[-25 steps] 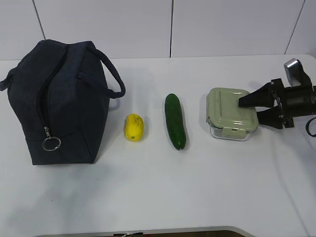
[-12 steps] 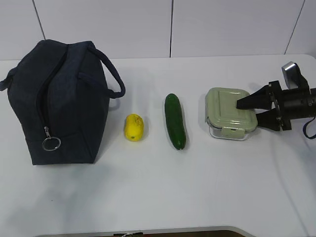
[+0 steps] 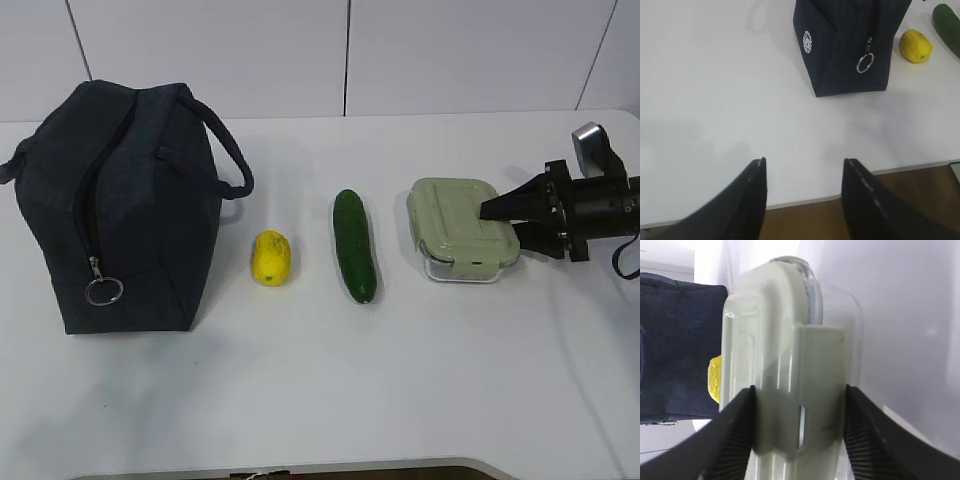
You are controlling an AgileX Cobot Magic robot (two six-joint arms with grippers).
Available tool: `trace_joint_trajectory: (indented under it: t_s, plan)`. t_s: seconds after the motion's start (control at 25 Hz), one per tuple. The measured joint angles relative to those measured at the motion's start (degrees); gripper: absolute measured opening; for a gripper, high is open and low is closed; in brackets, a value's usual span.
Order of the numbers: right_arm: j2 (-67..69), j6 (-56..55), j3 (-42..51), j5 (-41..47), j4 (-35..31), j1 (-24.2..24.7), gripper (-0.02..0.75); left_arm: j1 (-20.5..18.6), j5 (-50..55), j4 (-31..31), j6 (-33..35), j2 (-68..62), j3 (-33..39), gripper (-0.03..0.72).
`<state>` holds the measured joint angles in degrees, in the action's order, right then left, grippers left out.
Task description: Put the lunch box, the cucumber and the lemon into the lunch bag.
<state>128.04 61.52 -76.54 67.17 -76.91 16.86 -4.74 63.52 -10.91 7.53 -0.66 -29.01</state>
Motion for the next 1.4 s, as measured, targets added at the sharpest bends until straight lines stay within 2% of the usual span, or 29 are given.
trace_joint_trajectory:
  t_s: [1.4]
  plan:
    - [-0.1,-4.4,0.0,0.0,-0.1,-0.1,0.391,0.0,0.0,0.0,0.0,0.0,0.0,0.35]
